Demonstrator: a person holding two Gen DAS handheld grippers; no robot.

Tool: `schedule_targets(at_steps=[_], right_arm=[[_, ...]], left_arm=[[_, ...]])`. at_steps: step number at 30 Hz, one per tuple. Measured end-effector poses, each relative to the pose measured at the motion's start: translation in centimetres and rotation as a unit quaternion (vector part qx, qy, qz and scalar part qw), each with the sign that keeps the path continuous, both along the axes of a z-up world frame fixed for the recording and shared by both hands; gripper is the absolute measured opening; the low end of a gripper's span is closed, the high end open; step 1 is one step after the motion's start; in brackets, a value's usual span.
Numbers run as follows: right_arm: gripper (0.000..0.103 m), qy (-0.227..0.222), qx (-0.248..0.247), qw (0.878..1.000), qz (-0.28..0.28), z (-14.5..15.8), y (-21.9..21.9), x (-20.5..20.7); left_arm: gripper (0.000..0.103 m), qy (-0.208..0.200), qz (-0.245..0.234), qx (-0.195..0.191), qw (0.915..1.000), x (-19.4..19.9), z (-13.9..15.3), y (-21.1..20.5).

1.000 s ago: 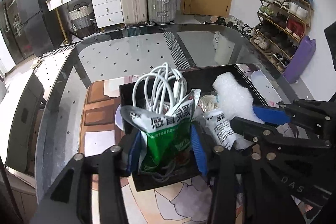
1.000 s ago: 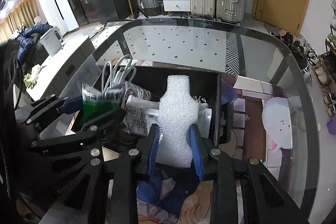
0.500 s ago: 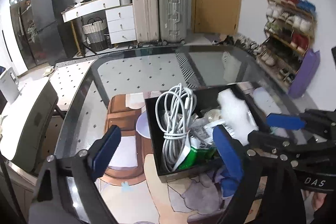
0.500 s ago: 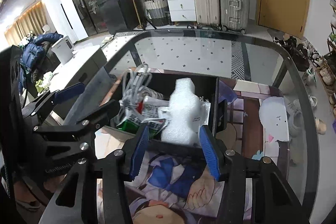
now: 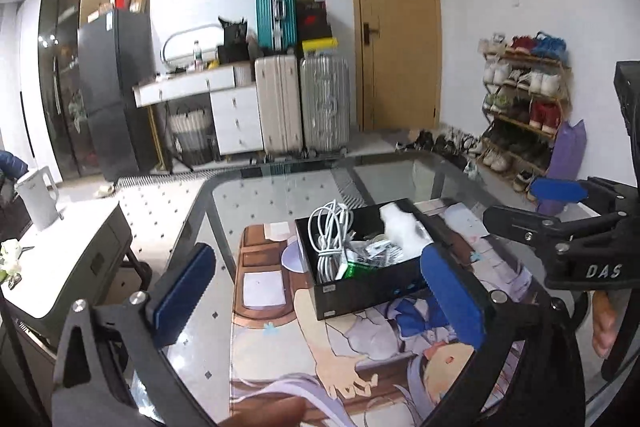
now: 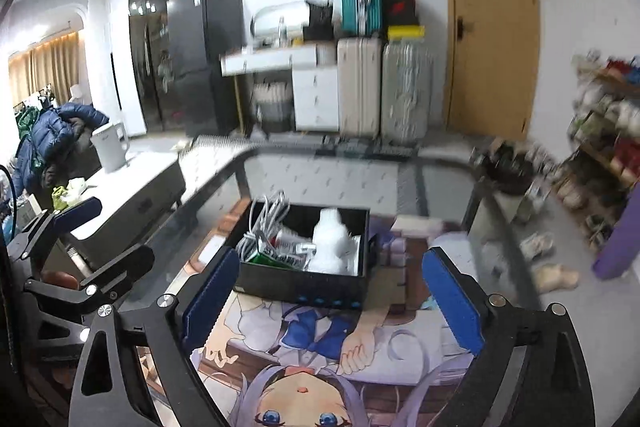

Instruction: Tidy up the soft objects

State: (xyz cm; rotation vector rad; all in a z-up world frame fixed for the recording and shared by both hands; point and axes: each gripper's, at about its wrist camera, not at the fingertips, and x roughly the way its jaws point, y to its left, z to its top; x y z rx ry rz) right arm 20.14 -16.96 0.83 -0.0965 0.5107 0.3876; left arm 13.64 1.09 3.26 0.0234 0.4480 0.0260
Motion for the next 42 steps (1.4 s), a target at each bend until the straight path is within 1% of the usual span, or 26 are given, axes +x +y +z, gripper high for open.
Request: schedule_targets(at_steps=[5, 9, 13, 15, 18, 22, 25, 28, 35, 42], right_arm=[[0.098, -0.031, 0.024, 0.999, 0.026, 0.1, -1.4, -4.6], [0.099, -0.045, 0.039, 0.998, 0.021, -0.6, -2.8, -7.5], [0.1, -0.052, 0.055, 0.997, 0.015, -1.6, -4.1, -10.1], [0.1, -0.062, 0.053, 0.997, 0.014, -1.8, -4.5, -11.1], [0.101, -0.091, 0.044, 0.995, 0.011, -2.2, -5.2, -12.8], [0.102, -0.09, 0.079, 0.993, -0.006, -2.4, -6.6, -13.9], [0.102, -0.091, 0.083, 0.992, -0.018, -2.4, -7.1, -14.3], [0.102, -0.099, 0.079, 0.992, -0.018, -2.2, -7.1, -14.6], [0.102, -0.098, 0.071, 0.993, -0.012, -2.2, -6.5, -14.3], [0.102, -0.094, 0.071, 0.993, -0.009, -2.4, -6.3, -14.0]], left_arm=[[0.103, -0.018, 0.007, -0.017, 0.9997, -3.5, -0.4, -0.4], [0.103, -0.03, 0.016, -0.013, 0.9993, -6.1, -0.8, -1.0], [0.103, -0.039, 0.015, -0.01, 0.9991, -8.3, -1.2, -1.7], [0.103, -0.042, 0.015, -0.013, 0.9989, -9.2, -1.4, -2.0], [0.103, -0.048, 0.013, -0.012, 0.9987, -10.5, -1.6, -2.4], [0.103, -0.063, 0.013, -0.006, 0.9979, -12.2, -1.9, -2.9], [0.103, -0.074, 0.016, -0.005, 0.9971, -13.2, -1.9, -3.1], [0.103, -0.089, 0.019, -0.009, 0.9958, -13.7, -1.7, -3.0], [0.103, -0.082, 0.02, -0.018, 0.9963, -13.5, -1.8, -2.5], [0.103, -0.08, 0.022, -0.01, 0.9965, -13.6, -1.9, -2.7]])
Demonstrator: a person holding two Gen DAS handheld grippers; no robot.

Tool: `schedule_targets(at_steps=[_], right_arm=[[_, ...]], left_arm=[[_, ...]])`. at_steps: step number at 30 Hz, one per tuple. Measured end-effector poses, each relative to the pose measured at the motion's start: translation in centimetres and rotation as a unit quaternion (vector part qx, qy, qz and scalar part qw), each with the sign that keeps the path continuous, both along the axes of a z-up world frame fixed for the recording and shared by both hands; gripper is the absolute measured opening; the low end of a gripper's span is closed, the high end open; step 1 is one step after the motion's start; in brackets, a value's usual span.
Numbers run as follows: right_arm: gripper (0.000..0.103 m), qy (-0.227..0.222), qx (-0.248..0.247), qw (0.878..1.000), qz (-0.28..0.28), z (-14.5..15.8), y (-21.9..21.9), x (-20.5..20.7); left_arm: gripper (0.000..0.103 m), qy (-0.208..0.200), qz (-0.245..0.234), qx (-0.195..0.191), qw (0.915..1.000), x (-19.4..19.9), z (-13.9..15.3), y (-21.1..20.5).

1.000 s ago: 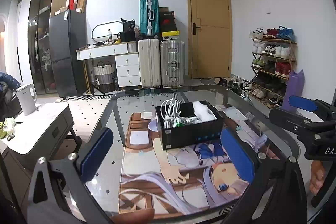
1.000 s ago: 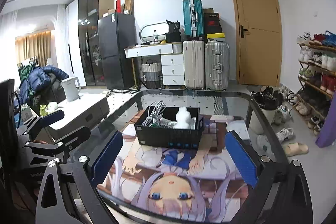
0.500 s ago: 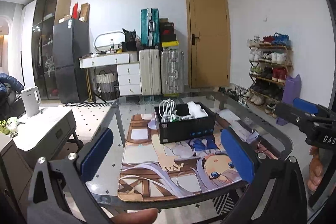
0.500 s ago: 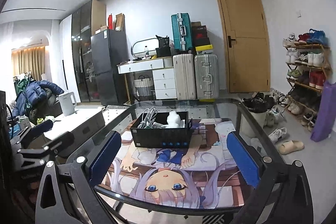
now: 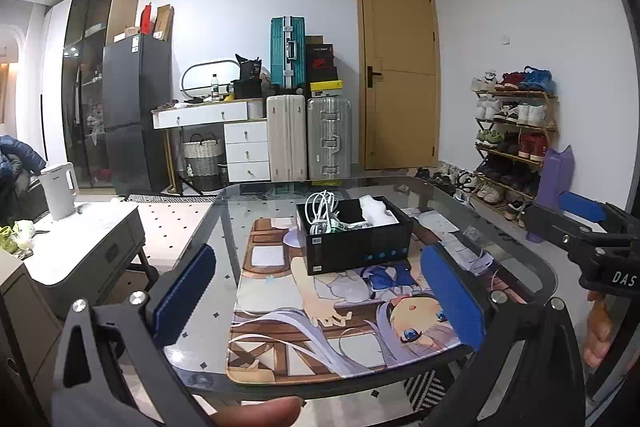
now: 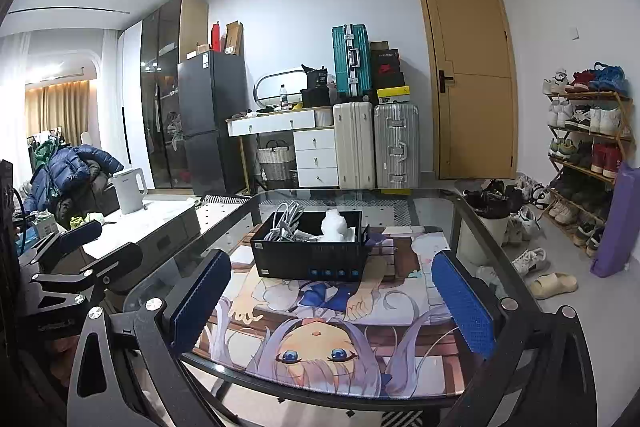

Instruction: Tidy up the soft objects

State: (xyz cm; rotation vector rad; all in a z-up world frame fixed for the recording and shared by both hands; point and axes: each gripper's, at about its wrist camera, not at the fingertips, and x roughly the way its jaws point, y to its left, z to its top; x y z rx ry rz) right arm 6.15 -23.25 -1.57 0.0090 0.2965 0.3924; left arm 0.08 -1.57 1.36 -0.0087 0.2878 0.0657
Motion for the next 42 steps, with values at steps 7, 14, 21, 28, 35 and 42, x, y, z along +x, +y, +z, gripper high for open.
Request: schedule_targets(at_steps=[7, 14, 21, 28, 35, 42], right_arm=[[0.102, 0.001, 0.001, 1.0, 0.001, -0.2, -0.1, 0.0], [0.102, 0.008, 0.001, 1.0, 0.002, -0.4, -0.1, 0.3], [0.102, 0.01, 0.0, 1.0, 0.004, -0.6, -0.3, 0.5], [0.102, 0.01, -0.002, 1.0, 0.004, -0.6, -0.3, 0.3], [0.102, 0.014, 0.0, 1.0, 0.004, -1.0, -0.4, 0.3], [0.102, 0.016, 0.001, 1.0, 0.004, -1.0, -0.4, 0.3]], left_arm=[[0.103, 0.001, 0.004, -0.002, 1.0, 0.0, 0.0, 0.1], [0.103, 0.01, 0.005, -0.006, 0.9999, 0.4, -0.2, 0.4], [0.103, 0.016, 0.009, -0.004, 0.9998, 0.6, -0.5, 0.3], [0.103, 0.015, 0.007, -0.005, 0.9998, 0.7, -0.7, 0.3], [0.103, 0.017, 0.005, -0.005, 0.9998, 0.8, -0.7, 0.3], [0.103, 0.017, 0.003, -0.004, 0.9998, 0.7, -0.8, 0.3]])
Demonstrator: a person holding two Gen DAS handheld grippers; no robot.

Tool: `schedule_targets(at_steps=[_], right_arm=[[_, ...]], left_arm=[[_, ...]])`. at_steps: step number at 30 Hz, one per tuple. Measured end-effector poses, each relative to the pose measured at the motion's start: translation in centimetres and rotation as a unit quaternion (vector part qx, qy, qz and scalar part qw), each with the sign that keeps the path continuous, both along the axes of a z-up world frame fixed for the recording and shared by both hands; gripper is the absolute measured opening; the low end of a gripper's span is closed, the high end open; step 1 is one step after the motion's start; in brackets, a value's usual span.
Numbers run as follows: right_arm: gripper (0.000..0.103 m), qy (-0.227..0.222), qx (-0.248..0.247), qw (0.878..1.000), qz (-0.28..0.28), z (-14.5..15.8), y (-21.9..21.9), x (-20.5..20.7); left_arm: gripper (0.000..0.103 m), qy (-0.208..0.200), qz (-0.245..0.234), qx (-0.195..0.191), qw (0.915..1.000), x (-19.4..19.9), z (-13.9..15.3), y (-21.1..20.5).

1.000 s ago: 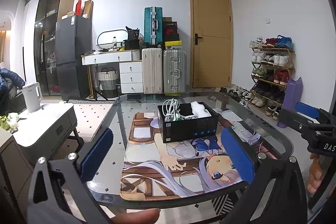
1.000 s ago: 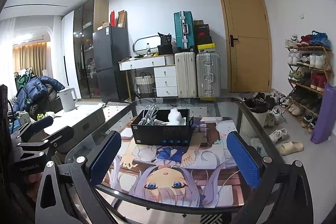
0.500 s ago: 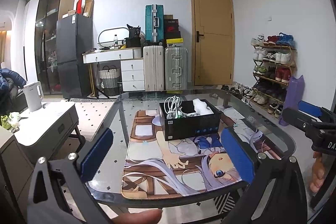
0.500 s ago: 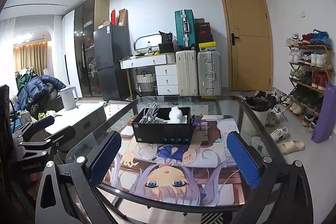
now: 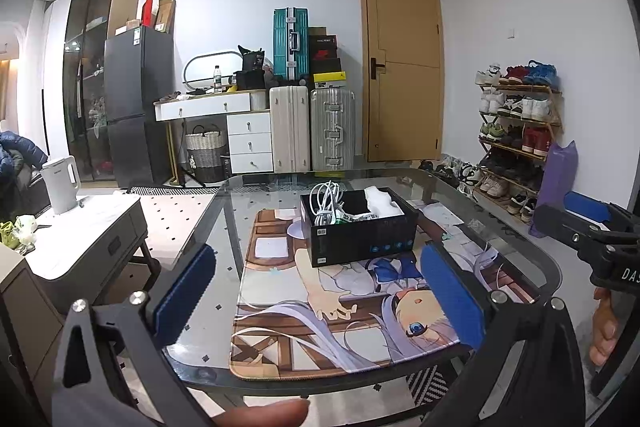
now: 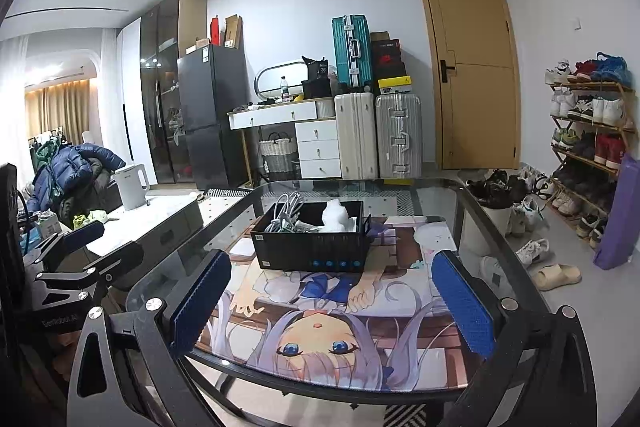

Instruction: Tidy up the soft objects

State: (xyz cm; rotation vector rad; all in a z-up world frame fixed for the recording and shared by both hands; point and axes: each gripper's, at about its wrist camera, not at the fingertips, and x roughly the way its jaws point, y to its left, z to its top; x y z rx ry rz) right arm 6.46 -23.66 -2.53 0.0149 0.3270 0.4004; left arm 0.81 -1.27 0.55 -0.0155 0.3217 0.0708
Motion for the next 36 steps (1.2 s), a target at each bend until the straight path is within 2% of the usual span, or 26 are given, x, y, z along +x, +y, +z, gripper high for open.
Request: schedule_targets(at_steps=[36], right_arm=[[0.102, 0.002, -0.002, 1.0, 0.004, -0.35, 0.3, 0.03]], left_arm=[[0.103, 0.0, -0.002, 0.003, 1.0, -0.41, 0.36, -0.07]])
